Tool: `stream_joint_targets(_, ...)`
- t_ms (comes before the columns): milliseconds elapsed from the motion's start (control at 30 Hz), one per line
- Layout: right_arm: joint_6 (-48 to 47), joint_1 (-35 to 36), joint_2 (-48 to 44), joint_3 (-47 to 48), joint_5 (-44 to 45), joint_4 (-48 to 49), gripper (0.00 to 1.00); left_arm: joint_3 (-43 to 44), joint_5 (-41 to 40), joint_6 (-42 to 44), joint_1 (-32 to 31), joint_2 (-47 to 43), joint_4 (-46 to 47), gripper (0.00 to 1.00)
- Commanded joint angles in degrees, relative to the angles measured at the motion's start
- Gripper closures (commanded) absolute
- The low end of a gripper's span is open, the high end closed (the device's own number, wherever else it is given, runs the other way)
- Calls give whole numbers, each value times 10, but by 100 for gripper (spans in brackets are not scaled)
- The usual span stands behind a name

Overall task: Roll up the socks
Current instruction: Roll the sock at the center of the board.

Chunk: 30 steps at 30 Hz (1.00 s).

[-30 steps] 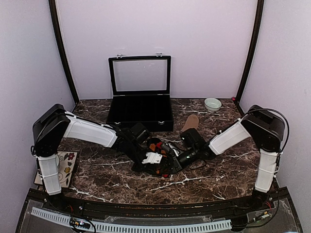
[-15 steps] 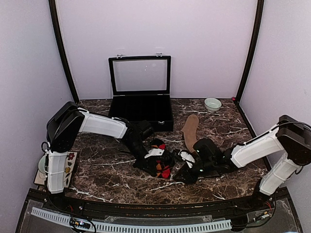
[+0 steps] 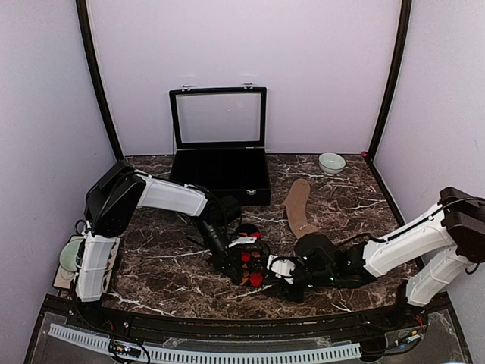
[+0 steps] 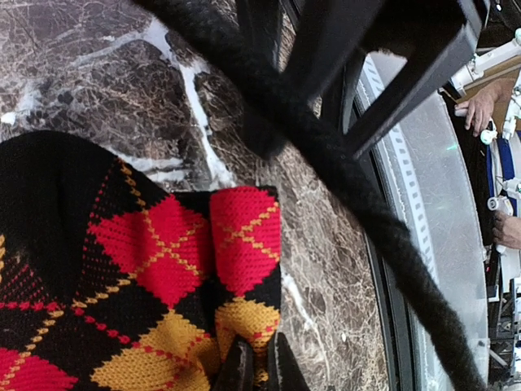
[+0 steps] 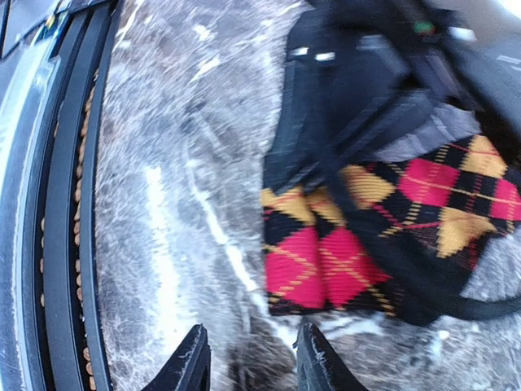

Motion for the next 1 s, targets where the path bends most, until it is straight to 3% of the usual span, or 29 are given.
stream_joint_targets(0,-33,26,27,28,23,25,64,8,-49,-16,0,31,-22,100)
stream_joint_targets(267,-78,37,86,91,45,29,64,26,-69,-34,0,48,-19,100)
stream_joint_targets(567,-76,37,133,87,42,69,66,26,-89,-41,0,54,-18,100)
stream_joint_targets(733,-58,37,150,73,41,85,74,25,-112,-42,0,52,-15,99)
stream_joint_targets(867,-41,37,157,59,49,91,84,30,-114,-46,0,50,-15,90)
stream_joint_targets(967,-30,35,163,45,55,94,84,31,-111,-44,0,44,-18,87)
